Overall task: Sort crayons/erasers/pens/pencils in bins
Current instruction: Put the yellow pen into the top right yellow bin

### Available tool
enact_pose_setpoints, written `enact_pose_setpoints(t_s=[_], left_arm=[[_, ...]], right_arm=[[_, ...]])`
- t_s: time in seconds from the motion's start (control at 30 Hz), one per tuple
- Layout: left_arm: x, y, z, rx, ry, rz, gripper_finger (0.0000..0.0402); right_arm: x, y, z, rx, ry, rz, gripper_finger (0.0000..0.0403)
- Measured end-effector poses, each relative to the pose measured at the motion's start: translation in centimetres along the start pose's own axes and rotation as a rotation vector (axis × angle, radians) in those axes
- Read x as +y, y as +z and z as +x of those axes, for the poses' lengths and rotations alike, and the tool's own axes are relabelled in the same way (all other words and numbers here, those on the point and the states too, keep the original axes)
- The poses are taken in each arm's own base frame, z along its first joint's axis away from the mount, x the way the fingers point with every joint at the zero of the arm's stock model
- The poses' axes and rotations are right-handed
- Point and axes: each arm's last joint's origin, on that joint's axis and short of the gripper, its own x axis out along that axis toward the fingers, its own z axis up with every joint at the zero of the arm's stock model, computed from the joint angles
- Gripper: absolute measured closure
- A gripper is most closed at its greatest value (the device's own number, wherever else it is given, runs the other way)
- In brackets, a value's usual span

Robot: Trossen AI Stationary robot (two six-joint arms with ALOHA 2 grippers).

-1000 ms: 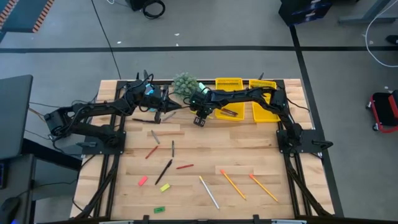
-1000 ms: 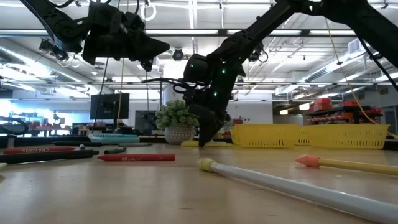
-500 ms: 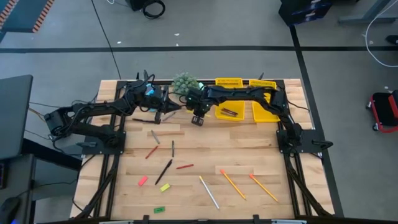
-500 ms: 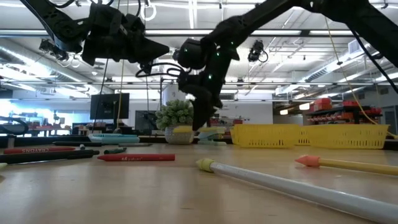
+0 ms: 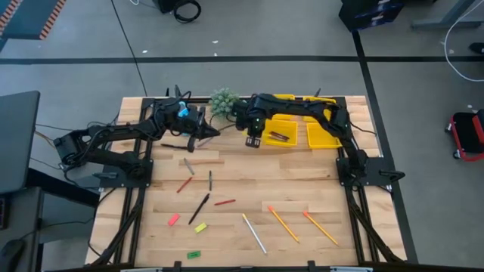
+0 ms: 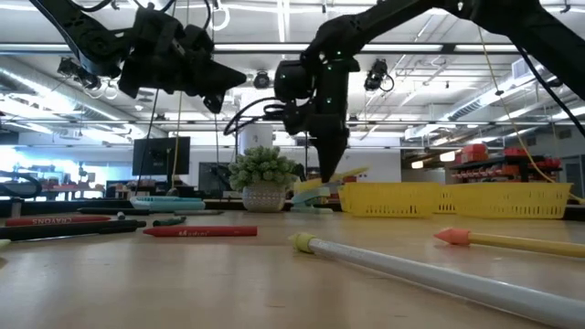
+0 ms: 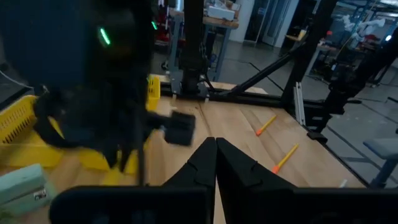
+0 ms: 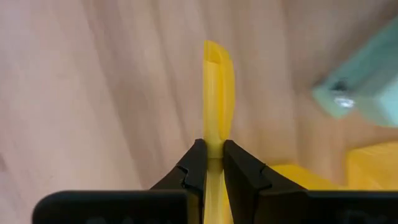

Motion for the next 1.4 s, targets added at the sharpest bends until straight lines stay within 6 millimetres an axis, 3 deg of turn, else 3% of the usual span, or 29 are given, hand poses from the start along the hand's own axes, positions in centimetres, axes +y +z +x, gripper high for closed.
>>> enact_pose_setpoints(t_s=[0.2,0.4,0.67,0.9,1.1,1.4], left_arm=[[0.0,-0.1,0.0,0.009,0.000,0.004,0.0390],[0.0,-0.1,0.0,0.008,0.000,0.002,0.0379],[0.0,-0.1,0.0,0.008,0.000,0.010,0.0391],[0.1,0.0,0.0,0.001,0.051,0.074,0.0377],[0.2,0.2,0.0,-0.019,0.077,0.101,0.0381],[0.2,0.2,0.0,-0.020,0.077,0.097,0.0386]], right_arm=[[-1.4,-0.7,-3.7,-0.090,-0.019,0.011,0.0356],[-3.1,-4.5,-6.4,-0.150,-0.055,0.064,0.0356],[-5.7,-12.8,-5.6,-0.242,-0.137,0.204,0.0356],[-9.4,-18.9,-5.7,-0.200,-0.311,0.384,0.0356],[-12.4,-21.8,-5.2,-0.193,-0.359,0.503,0.0356],[-14.6,-24.7,-3.6,-0.146,-0.405,0.467,0.0356]])
